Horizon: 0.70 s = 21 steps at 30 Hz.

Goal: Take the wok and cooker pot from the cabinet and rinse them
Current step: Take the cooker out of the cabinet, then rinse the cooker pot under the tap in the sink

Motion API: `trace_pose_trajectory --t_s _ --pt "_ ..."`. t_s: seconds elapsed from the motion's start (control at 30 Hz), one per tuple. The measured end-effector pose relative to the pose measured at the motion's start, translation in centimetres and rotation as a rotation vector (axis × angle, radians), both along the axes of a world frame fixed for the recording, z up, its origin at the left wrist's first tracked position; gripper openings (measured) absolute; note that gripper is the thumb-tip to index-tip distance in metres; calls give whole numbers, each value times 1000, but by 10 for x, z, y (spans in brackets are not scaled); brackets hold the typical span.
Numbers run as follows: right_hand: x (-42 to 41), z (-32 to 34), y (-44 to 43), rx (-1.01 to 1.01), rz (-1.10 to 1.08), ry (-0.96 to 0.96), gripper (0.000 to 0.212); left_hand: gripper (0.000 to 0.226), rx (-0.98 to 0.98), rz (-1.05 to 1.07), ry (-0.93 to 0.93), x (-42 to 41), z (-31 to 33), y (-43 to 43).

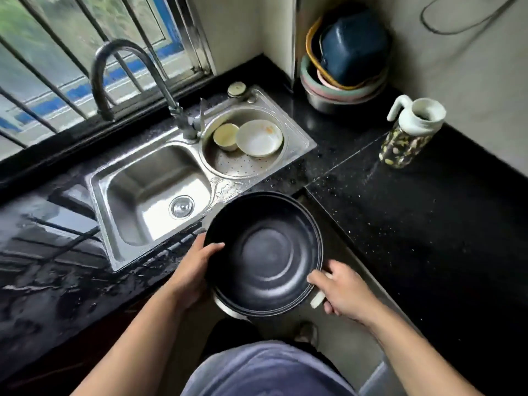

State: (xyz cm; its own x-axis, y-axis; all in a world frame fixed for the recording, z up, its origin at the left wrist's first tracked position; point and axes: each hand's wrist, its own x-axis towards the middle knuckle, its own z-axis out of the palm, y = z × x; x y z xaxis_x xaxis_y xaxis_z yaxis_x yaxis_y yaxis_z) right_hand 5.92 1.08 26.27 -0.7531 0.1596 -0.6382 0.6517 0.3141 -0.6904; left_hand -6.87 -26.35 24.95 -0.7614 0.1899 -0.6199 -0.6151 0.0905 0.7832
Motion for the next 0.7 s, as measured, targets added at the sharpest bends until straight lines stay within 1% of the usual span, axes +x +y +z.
trace_pose_trajectory --t_s 0.1,0.2,0.27,0.33,0.43,0.5,0.57,0.6,0.67,0.7 --pt "-61 14 -9 48 58 75 41 46 61 89 -27 -24 14 -27" --pt "-119 22 -24 75 47 135 35 42 73 168 -39 -44 22 -54" --pt "-159 25 -38 91 50 160 33 43 64 219 -58 -59 18 -72" --pt "-197 24 -56 109 72 173 38 40 74 259 -123 -72 14 -89" --pt "-254 20 -83 178 196 143 52 25 71 292 -244 -94 9 -115" --pt "-294 14 -101 211 220 123 63 28 51 346 -243 -110 -1 -135" --pt "-337 8 -119 220 178 134 68 33 50 424 -199 -128 -15 -154" --pt "-359 6 -129 203 132 148 66 29 46 454 -200 -137 -21 -162" --pt "-410 -3 -146 100 -19 157 51 21 28 469 -218 -151 -29 -178" --pt "-436 -9 -152 40 -100 147 47 18 14 455 -224 -157 -33 -184"
